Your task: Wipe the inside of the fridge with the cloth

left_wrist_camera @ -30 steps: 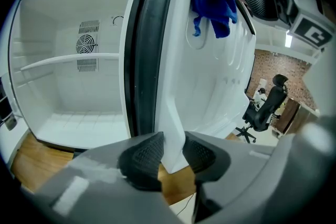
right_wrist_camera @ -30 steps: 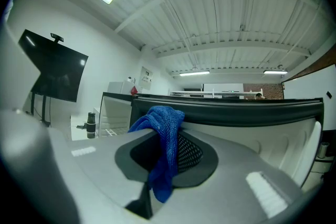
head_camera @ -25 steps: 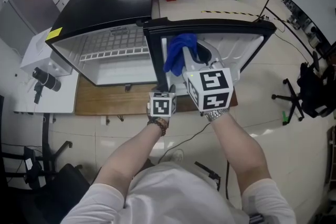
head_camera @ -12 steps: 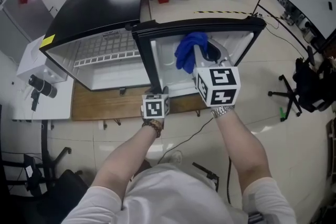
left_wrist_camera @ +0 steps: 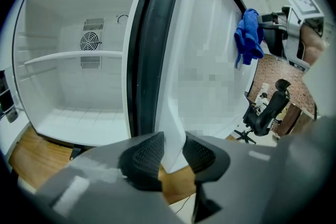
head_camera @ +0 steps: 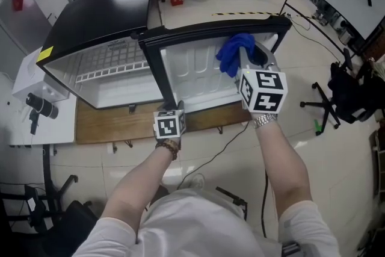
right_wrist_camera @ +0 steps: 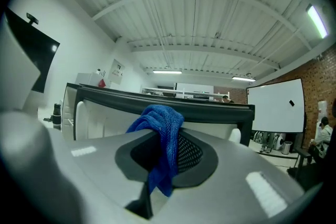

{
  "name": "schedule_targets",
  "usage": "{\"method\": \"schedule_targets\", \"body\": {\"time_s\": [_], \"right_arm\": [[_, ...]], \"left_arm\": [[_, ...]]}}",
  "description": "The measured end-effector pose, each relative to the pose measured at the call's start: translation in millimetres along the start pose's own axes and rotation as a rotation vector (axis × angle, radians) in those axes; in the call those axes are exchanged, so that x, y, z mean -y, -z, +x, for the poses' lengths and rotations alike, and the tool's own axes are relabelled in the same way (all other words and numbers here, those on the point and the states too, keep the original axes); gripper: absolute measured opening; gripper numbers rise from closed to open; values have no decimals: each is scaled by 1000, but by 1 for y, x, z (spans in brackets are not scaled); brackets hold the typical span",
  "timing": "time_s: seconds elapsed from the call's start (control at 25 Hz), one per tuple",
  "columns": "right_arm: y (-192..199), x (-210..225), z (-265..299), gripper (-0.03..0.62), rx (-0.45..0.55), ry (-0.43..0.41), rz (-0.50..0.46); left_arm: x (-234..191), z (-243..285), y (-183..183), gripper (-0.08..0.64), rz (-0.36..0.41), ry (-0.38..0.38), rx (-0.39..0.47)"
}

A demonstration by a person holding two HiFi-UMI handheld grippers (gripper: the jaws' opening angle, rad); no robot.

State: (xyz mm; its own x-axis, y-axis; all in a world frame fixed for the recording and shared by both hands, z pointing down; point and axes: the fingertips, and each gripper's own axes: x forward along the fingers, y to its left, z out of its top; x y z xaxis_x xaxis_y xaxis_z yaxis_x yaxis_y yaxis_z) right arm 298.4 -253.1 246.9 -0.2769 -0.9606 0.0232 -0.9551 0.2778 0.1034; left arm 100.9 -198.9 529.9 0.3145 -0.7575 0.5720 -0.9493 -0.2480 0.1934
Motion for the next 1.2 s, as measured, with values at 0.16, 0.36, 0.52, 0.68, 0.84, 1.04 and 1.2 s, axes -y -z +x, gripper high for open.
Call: {"method": "schedule_targets", "body": {"time_s": [0.16,0.36,0.52,0.68,0.84,1.04,1.2], "right_arm": [[3,33,-4,49,-12,62,9],[6,65,-9,49,-24,127,15],[8,87,-12,49,-30,167,18],[9,94,-15,49,-32,174,12],[6,81,-22,49,-8,148,17],[6,12,-36,49,28,15,18],[15,-60,-39,49,28,-127,38]], "left_arm": [[1,-2,-2,114,0,0,6],[0,-2,-1,114,-6,0,3],[0,-2,-2,114,-13,1,11],[0,-3,-4,114,-16,5,23],[1,-4,-4,114,-16,9,21],[4,-4,-6,115,-18,26,26],[2,-4,-4,117,-16,29,27]]}}
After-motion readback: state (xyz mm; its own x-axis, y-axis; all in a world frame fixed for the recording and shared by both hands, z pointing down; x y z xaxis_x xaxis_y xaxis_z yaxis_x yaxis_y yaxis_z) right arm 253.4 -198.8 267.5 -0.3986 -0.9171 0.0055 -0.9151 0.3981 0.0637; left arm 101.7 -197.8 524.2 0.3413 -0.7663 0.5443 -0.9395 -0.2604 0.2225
